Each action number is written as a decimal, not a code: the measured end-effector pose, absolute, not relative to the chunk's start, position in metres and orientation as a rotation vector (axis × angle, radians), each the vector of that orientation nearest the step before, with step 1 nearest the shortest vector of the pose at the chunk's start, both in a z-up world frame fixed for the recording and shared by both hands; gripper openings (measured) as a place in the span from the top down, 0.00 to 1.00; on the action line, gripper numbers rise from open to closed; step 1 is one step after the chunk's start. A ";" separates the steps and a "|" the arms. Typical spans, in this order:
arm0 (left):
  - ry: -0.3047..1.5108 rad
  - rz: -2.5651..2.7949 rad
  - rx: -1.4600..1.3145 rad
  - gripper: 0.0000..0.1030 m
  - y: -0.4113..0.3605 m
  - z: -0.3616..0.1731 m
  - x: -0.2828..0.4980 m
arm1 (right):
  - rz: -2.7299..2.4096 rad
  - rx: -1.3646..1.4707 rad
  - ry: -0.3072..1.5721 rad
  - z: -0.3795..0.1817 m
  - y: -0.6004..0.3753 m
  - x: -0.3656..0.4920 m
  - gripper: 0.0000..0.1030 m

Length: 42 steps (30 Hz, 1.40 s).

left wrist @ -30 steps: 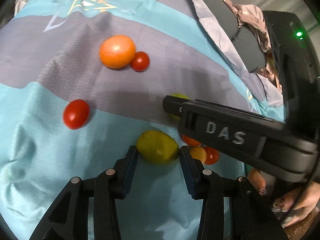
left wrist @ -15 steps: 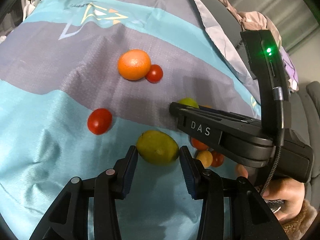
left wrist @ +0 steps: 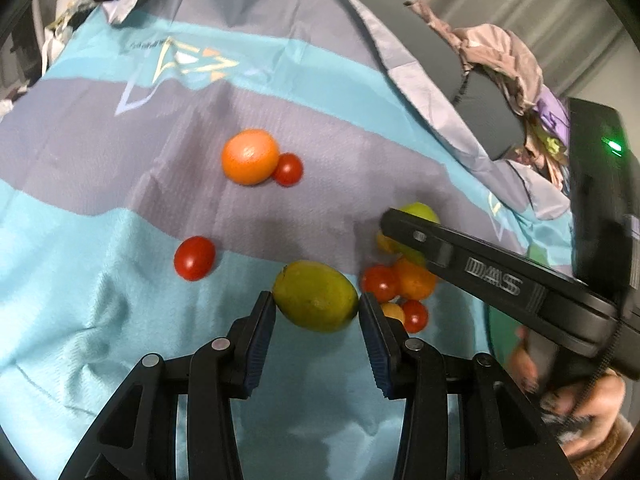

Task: Organize fruits
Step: 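Carry both held green fruits over the green bowl with both grippers, then open both grippers to drop the green fruits into the green bowl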

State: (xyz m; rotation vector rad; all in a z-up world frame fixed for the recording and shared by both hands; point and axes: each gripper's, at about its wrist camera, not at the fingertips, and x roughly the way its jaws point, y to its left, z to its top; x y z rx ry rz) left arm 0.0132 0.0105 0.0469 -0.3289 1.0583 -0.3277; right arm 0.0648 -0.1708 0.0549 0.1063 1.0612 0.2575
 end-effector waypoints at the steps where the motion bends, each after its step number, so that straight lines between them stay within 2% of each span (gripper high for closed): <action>1: 1.045 -0.334 -0.316 0.57 0.008 0.050 0.010 | 0.255 0.126 1.047 0.060 -0.175 0.057 0.66; 10: 0.996 -0.429 -0.222 0.57 -0.034 0.073 -0.003 | 0.160 0.270 0.925 0.092 -0.240 -0.004 0.65; 21: 0.962 -0.577 -0.149 0.57 -0.125 0.098 -0.001 | -0.047 0.396 0.794 0.111 -0.337 -0.041 0.65; 32: 0.956 -0.725 -0.094 0.57 -0.211 0.102 -0.004 | -0.257 0.420 0.788 0.105 -0.402 -0.058 0.65; 42: 0.999 -0.754 -0.053 0.58 -0.238 0.083 -0.010 | -0.309 0.458 0.834 0.090 -0.424 -0.059 0.65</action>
